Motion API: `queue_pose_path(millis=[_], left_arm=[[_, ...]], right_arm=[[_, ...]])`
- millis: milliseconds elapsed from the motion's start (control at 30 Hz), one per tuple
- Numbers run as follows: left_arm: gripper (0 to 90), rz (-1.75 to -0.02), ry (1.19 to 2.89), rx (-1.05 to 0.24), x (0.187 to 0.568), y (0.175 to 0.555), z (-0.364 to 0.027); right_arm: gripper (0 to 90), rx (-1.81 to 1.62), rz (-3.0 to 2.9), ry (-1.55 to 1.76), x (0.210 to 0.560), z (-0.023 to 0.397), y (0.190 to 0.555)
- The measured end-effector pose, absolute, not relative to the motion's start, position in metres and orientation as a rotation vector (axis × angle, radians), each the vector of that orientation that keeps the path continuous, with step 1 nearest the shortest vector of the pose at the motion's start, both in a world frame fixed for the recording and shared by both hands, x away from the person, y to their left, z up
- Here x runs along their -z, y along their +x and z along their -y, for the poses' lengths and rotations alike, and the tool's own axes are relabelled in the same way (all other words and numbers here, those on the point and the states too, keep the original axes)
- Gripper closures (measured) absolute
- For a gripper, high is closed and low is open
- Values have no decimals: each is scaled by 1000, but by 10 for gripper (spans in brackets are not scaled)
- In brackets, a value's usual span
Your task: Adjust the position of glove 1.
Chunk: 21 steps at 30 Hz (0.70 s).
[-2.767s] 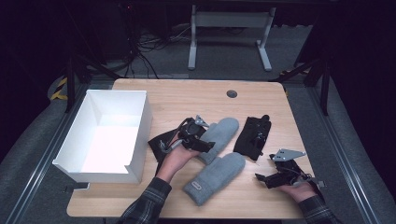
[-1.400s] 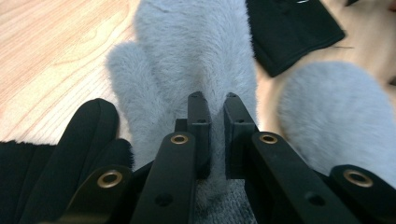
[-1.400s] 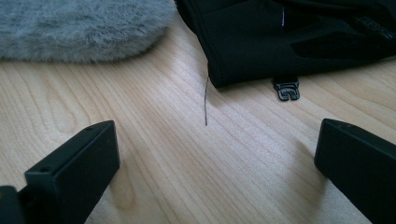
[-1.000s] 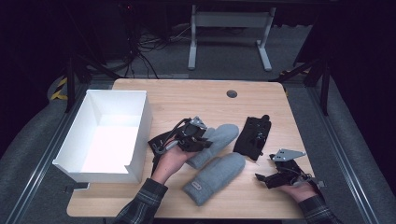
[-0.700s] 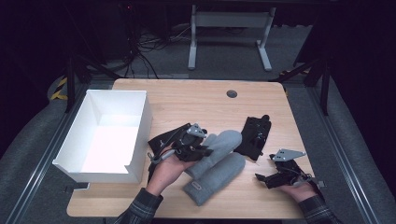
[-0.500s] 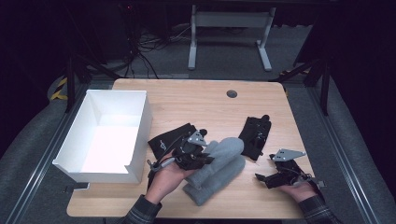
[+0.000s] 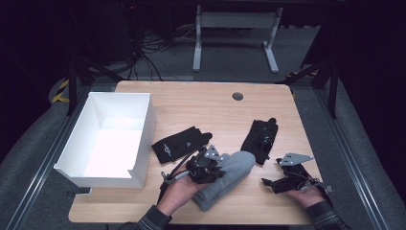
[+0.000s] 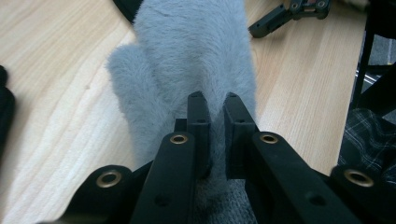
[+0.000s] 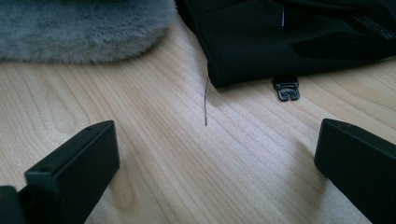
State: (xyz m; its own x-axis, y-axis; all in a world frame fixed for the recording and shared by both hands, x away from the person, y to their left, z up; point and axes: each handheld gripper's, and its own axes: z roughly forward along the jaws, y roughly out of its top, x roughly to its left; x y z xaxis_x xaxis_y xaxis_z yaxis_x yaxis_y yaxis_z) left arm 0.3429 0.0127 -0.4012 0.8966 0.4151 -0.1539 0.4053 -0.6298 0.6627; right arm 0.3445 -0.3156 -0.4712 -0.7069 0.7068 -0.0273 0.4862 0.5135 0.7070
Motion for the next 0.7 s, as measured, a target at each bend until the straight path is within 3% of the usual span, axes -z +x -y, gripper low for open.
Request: queue_pose_path(millis=[267, 533, 600, 633, 700], left_arm=[[774, -560, 2343, -24, 409, 339, -7], [434, -543, 2287, -70, 401, 341, -15], [391, -542, 2278, -78, 400, 341, -17], [391, -546, 2258, -90, 396, 342, -22], [393, -556, 2245, -101, 393, 344, -27]], right_arm=[[1, -998, -2446, 997, 471, 316, 345], [7, -999, -2445, 999, 471, 316, 345], [35, -994, -2446, 1002, 470, 316, 345], [182, -993, -2472, 1014, 464, 317, 345], [225, -1035, -2473, 1036, 458, 319, 346]])
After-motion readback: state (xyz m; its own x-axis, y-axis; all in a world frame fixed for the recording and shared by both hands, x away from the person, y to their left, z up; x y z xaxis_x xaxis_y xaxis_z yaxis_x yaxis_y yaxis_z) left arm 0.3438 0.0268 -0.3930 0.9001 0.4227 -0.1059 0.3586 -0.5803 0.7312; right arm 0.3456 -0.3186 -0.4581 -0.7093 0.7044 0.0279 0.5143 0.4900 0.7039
